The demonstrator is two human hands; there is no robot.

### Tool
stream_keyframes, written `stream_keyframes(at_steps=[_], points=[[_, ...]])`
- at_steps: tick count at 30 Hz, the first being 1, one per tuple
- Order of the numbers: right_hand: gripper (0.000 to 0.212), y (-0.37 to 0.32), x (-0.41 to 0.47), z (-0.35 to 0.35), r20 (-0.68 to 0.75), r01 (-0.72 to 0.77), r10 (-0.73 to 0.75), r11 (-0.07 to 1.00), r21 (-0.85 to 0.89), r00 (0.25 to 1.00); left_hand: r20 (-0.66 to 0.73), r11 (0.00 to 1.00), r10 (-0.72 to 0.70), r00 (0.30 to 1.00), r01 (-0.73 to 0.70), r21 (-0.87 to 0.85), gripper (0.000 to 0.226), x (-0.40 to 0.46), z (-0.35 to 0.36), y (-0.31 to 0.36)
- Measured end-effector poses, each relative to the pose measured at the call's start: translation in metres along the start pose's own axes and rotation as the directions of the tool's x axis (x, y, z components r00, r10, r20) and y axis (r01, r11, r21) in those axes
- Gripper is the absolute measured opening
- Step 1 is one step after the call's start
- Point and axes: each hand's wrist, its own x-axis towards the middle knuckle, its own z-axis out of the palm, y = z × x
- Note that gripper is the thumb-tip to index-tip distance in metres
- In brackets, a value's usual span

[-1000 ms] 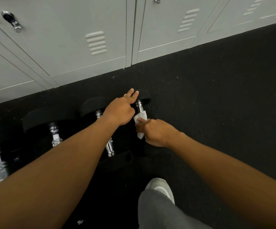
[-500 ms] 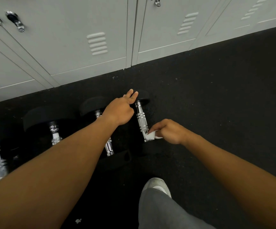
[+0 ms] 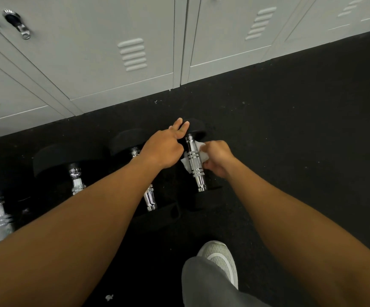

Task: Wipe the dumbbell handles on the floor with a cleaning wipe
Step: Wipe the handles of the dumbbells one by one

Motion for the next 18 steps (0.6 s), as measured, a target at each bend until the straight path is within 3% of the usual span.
stream_keyframes(at_steps=[7,10,14,18], points=[[0.013,-0.001,0.005,0.011,-0.027,0.058,-0.057,0.998,0.017,0.998,-0.005,0.999,-0.003,1.0,0.003,-0.033,0.078,0.0,0.001,0.001],[0.025,0.002,-0.002,0.002,0.014,0.206,-0.206,0.97,-0.132,0.978,0.006,0.998,-0.003,1.0,0.003,-0.057,0.078,0.0,0.001,-0.001],[0.031,0.012,-0.008,-0.004,0.044,0.363,-0.376,0.85,-0.38,0.926,0.003,0.999,0.0,1.0,0.0,-0.042,0.077,0.0,0.001,-0.001],[0.03,0.011,-0.006,0.001,0.019,0.287,-0.296,0.906,-0.311,0.955,0.001,0.999,-0.001,1.0,0.001,-0.036,0.077,-0.001,0.0,0.001]])
